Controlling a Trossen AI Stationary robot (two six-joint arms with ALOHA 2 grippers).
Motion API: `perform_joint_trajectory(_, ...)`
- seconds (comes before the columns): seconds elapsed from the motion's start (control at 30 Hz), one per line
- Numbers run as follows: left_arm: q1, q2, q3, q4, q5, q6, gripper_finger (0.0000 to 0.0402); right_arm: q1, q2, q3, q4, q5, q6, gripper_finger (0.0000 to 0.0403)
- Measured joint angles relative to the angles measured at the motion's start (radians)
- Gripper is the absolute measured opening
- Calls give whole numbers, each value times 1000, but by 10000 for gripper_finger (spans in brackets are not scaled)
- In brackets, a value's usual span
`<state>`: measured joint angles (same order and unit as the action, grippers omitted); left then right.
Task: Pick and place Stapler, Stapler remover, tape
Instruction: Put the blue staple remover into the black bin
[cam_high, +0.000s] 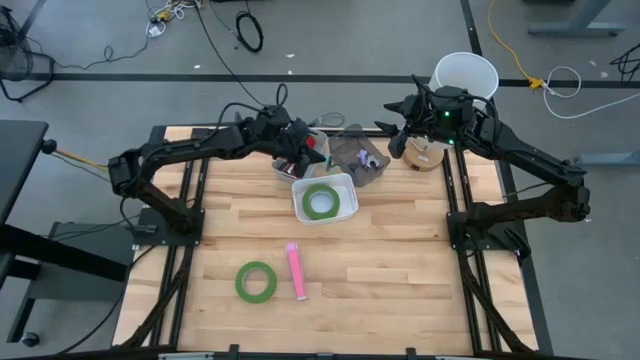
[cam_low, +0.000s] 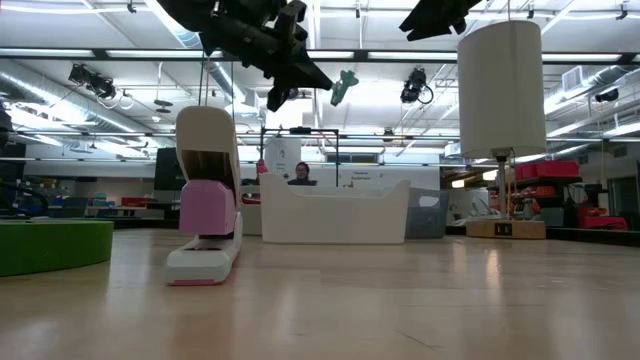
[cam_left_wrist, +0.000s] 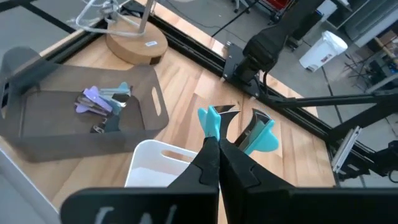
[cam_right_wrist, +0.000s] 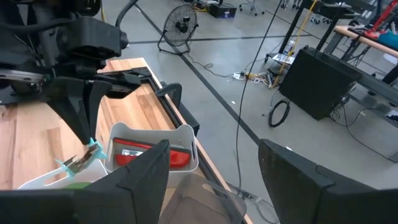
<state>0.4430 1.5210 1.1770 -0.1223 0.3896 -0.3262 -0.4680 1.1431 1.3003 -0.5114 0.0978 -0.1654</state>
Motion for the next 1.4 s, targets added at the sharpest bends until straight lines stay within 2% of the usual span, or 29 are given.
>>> perform_joint_trajectory(0.43,-5,-1,0,-74,-3,39,0,0,0,0,-2,0,3,245)
perform_joint_trajectory(0.77,-7,-1,0,-199,-35,93,0,0,0,0,-2,0,3,245)
perform_joint_trajectory(1.13,-46,72,0,-204,-40,108,0,0,0,0,-2,0,8,245)
perform_joint_trajectory(1.4,-60,130,-1,-141,-27,103,0,0,0,0,-3,0,19,245)
